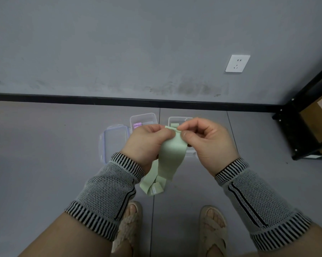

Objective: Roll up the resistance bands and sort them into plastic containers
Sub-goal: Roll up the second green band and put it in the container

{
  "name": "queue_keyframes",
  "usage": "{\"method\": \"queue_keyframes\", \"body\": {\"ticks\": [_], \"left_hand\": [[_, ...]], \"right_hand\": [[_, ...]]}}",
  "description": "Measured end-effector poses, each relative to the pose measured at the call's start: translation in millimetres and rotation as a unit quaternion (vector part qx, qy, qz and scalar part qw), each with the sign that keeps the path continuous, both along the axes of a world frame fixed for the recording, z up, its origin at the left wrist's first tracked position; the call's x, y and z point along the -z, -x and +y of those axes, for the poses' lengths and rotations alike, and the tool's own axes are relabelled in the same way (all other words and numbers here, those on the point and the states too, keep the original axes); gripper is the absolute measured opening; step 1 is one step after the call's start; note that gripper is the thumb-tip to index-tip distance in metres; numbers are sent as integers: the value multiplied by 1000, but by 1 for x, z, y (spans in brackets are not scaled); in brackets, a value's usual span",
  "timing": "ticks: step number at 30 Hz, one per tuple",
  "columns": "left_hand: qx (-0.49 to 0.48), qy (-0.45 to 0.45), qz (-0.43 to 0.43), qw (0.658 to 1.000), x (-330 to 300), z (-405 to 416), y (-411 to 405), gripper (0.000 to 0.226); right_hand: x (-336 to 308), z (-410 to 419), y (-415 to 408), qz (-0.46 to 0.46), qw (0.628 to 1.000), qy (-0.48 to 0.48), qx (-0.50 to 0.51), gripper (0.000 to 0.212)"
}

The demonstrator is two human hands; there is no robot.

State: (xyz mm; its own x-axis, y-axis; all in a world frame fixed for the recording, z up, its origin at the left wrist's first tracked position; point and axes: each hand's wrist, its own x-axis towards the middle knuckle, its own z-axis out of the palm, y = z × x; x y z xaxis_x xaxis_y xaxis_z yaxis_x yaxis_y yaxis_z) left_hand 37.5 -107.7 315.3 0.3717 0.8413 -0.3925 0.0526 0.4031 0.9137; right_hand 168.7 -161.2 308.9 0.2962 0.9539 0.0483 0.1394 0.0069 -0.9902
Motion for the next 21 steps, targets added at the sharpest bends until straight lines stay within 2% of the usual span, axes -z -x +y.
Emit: {"method": "queue_keyframes", "body": {"ticks": [6,10,16,19,21], "left_hand": [[7,-7,-9,1000,-1,2,2,42],[13,-12,-8,1000,-2,2,3,16],[10,8,-1,1000,-4,2,4,28],[5,28,-4,1000,-1,3,4,11],[6,39,-9,999,0,5,5,9]], "right_hand": [[1,1,4,7,1000,8,17,29],[-2,0,4,-1,1000,-9,21,30],[-1,0,7,-61,998,-27,14,31],[1,1,6,-87,996,-30,11,30],[2,2,6,-100,994,-32,8,30]]}}
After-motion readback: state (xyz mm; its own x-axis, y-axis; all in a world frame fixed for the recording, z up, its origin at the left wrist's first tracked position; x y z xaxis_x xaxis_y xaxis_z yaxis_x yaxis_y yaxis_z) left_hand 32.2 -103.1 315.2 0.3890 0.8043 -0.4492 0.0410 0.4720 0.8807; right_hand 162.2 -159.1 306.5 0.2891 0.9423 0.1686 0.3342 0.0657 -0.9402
